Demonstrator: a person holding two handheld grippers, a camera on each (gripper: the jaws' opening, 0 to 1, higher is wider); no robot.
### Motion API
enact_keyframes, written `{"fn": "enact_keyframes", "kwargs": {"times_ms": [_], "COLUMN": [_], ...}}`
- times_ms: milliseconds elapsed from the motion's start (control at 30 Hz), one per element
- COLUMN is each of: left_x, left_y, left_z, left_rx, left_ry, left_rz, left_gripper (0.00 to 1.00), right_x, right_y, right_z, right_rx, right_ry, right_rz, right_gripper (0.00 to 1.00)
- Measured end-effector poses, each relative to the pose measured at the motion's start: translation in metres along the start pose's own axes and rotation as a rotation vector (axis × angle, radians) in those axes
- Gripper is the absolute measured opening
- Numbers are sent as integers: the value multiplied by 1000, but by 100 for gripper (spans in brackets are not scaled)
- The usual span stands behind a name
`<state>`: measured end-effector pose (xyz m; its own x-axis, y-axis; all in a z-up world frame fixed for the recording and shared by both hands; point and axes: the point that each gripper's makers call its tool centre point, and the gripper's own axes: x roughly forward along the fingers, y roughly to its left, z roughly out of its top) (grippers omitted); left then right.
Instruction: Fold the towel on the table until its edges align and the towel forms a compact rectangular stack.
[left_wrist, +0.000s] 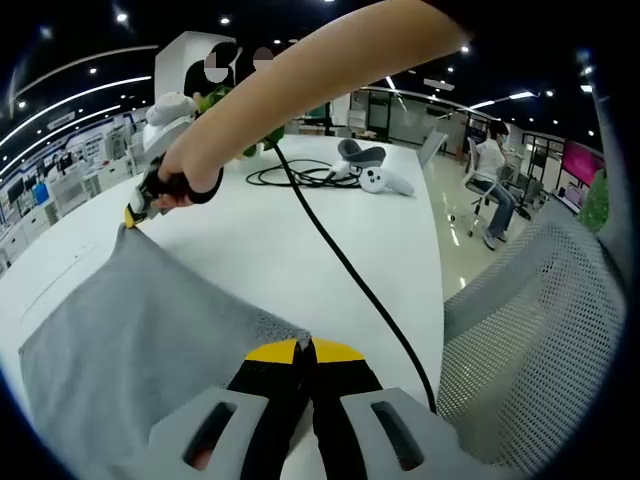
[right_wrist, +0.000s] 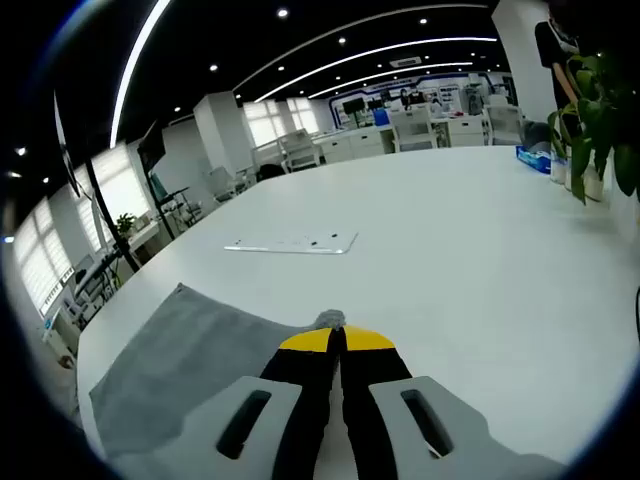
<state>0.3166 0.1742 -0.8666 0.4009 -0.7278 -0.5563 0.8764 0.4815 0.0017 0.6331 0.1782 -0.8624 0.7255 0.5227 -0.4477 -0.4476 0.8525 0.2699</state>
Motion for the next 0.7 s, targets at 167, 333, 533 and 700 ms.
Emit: {"fn": "enact_keyframes", "kwargs": {"times_ms": [167, 333, 533, 700], "left_x": [-14, -32, -57, -76], "left_y": [2, 11, 24, 31], "left_z": [-2, -3, -2, -3], "left_rx": [12, -1, -19, -13], "left_ry": [-5, -11, -15, -29], "left_rz": [17, 51, 94, 111], "left_gripper": [3, 3, 3, 3], "right_x": [-5, 1, 4, 4], "right_y": [17, 28, 53, 80], "right_z": [12, 18, 30, 41], "right_rx": [-5, 4, 8, 6], "right_ry": [-4, -16, -31, -49], "right_rz": [11, 18, 31, 40], "right_gripper": [0, 0, 0, 0]}}
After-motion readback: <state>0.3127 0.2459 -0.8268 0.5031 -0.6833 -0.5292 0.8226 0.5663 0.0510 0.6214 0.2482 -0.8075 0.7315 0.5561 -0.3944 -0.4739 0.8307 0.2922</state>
